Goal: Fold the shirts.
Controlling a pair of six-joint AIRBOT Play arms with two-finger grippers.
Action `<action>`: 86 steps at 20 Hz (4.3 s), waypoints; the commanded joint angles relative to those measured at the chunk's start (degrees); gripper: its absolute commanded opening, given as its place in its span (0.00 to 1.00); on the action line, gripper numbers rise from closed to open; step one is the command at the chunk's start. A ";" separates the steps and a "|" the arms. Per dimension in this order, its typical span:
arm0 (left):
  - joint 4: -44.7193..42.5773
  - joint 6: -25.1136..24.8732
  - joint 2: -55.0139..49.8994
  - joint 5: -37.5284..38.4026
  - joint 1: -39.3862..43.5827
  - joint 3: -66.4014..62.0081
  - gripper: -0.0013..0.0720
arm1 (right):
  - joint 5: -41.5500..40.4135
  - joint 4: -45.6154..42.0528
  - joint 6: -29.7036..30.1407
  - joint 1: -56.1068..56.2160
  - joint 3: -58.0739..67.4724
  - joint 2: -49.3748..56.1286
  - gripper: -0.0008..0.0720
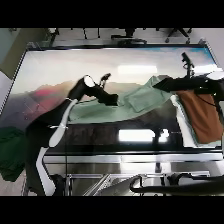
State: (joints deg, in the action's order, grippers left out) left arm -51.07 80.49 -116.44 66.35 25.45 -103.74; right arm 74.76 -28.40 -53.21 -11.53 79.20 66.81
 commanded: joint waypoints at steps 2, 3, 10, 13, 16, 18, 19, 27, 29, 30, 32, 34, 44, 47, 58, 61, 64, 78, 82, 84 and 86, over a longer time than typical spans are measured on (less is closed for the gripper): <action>0.15 2.75 -10.78 -4.81 9.94 -9.73 0.04 | 3.91 0.17 -8.07 0.15 6.01 -6.45 0.03; 0.17 3.85 -12.81 -4.04 10.93 -12.96 0.04 | 4.09 0.04 -8.35 0.15 6.01 -7.02 0.03; 9.53 1.14 -2.58 8.37 2.08 -13.07 0.04 | 4.70 -3.26 -9.90 0.35 5.84 -4.94 0.03; 19.93 -1.25 7.04 18.21 -9.18 -13.77 0.04 | 2.89 -2.80 -11.61 3.58 5.84 -3.43 0.03; 32.24 -1.62 16.46 21.38 -20.65 -14.03 0.04 | -6.23 -0.48 -11.76 15.15 5.84 -1.46 0.03; 36.37 -3.15 22.25 21.24 -26.53 -11.54 0.04 | -17.42 0.15 -11.69 26.05 5.84 1.22 0.03; 35.71 -3.19 24.50 21.46 -28.63 -10.71 0.04 | -24.52 0.20 -11.52 32.20 5.84 3.56 0.03; 35.65 -10.12 38.36 21.92 -29.49 5.60 0.04 | -76.74 0.00 0.63 62.90 7.04 24.96 0.70; 35.69 -10.69 39.69 21.79 -29.14 8.07 0.04 | -69.94 -0.04 0.83 60.28 7.02 22.93 0.68; 35.78 -10.84 39.78 21.68 -29.18 8.50 0.04 | -65.72 -0.04 0.81 58.34 7.02 21.40 0.68; 36.02 -10.86 39.76 21.81 -29.18 8.46 0.04 | -56.08 -0.11 0.81 53.81 7.02 17.68 0.60; 36.59 -10.86 39.78 22.29 -29.22 8.41 0.04 | -45.18 -2.78 0.63 48.02 7.02 13.31 0.50; 36.57 -11.08 39.76 25.24 -29.20 8.41 0.04 | -4.33 -25.27 -22.95 11.98 4.87 7.28 0.75; 36.59 -11.15 39.76 25.05 -29.18 8.41 0.04 | -3.82 -21.84 -19.98 13.40 4.46 12.24 0.75; 36.61 -12.20 39.76 25.20 -29.18 8.41 0.04 | -9.99 -6.62 -11.37 21.31 4.48 25.81 0.69; 36.61 -12.55 39.76 25.20 -29.18 8.41 0.04 | -9.75 -5.60 -9.51 21.66 4.48 26.69 0.26; 36.61 -12.55 39.76 25.22 -29.18 8.41 0.04 | -6.32 0.07 -5.03 21.18 4.66 24.30 0.03; 37.64 -12.55 39.76 26.25 -29.18 8.44 0.04 | -8.70 -9.73 -36.35 -13.00 37.35 6.16 0.03; 37.62 -12.57 39.76 26.23 -29.18 8.44 0.04 | 3.61 -19.10 -44.24 -22.27 37.40 5.92 0.03; 37.59 -12.59 39.76 26.25 -29.18 8.44 0.04 | 11.26 -24.48 -46.47 -25.53 37.40 5.49 0.03; 37.57 -12.59 39.76 26.40 -29.18 8.48 0.04 | 19.56 -34.40 -48.89 -27.54 37.38 4.31 0.03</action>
State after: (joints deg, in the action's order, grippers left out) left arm -13.45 67.90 -76.73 92.60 -3.77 -95.31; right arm 82.24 -50.13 -96.79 -34.98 116.14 72.12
